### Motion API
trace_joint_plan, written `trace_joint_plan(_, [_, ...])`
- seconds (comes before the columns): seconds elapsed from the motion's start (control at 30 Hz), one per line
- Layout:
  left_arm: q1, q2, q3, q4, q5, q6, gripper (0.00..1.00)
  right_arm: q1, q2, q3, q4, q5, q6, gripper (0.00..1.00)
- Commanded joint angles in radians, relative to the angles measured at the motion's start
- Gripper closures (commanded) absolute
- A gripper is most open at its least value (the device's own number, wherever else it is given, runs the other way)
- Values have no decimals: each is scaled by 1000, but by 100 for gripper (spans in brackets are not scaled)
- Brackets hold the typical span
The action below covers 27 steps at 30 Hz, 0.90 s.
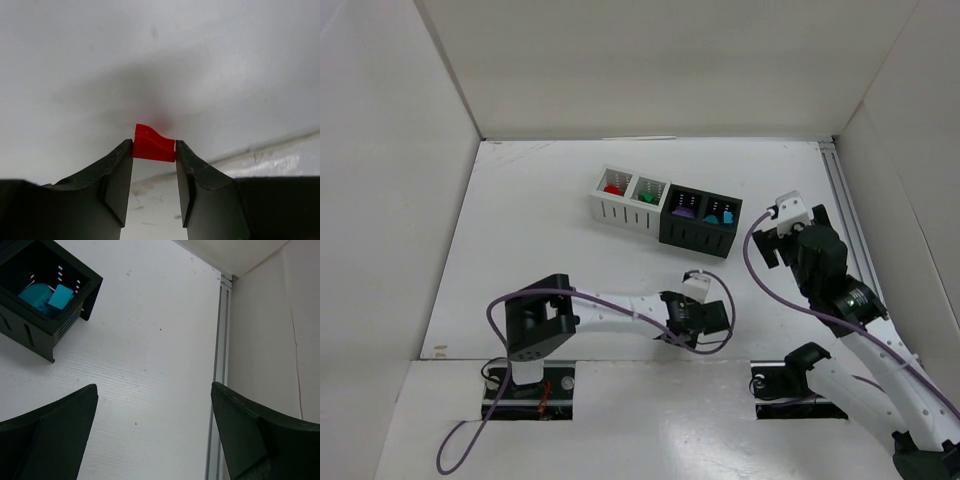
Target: Sort the legos into containers by color
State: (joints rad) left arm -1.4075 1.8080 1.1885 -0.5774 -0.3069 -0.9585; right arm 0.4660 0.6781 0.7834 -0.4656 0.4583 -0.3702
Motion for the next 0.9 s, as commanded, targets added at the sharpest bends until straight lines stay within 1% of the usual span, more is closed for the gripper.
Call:
trace_joint_plan(0.0, [79,-113,69,-79,-180,4,79,-13,-29,-1,10,26,4,1])
trace_joint_plan(0.07, [157,-151,82,-70,-215,47,79,-13,-29,-1,10,36,4,1])
trace_joint_plan(0.1, [191,-194,82,-35,-227,70,79,-13,-38,-1,10,36,13,1])
trace_joint_plan(0.13, [267,-216,82,-16,-227,92,79,-13,-38,-1,10,46,13,1])
trace_joint_plan(0.2, [350,-255,82,20,-227,168,79,-13,-38,-1,1,55,13,1])
trace_joint_plan(0.23, [393,-292,92,69,-227,197,79,-13,-38,-1,1,56,13,1])
trace_joint_plan(0.27, [479,-308,92,100,-210,231,79,-13,-38,-1,1,56,13,1])
trace_joint_plan(0.3, [525,-321,105,131,-189,304,79,-13,-29,-1,1,56,13,1])
trace_joint_plan(0.33, [571,-331,114,187,-128,338,79,-13,-29,-1,1,66,13,1])
trace_joint_plan(0.37, [646,-343,114,221,-104,377,79,-13,-29,-1,1,66,13,1])
trace_joint_plan(0.43, [705,-331,146,269,-91,459,79,-13,-18,-1,-8,77,22,1])
trace_joint_plan(0.5, [773,-303,183,293,-81,501,78,-13,-6,8,-27,86,31,1])
trace_joint_plan(0.53, [794,-285,225,294,-81,515,78,-13,3,8,-27,86,31,1])
trace_joint_plan(0.6, [850,-225,266,304,-49,559,78,-13,3,8,-27,95,40,1])
trace_joint_plan(0.63, [867,-202,305,304,-35,560,78,-13,3,8,-37,95,40,1])
trace_joint_plan(0.77, [924,-109,376,304,0,586,78,-23,12,17,-48,105,50,1])
trace_joint_plan(0.8, [933,-80,385,304,21,586,76,-23,12,17,-60,105,50,1])
trace_joint_plan(0.87, [949,-68,399,292,34,586,75,-23,12,17,-70,115,60,1])
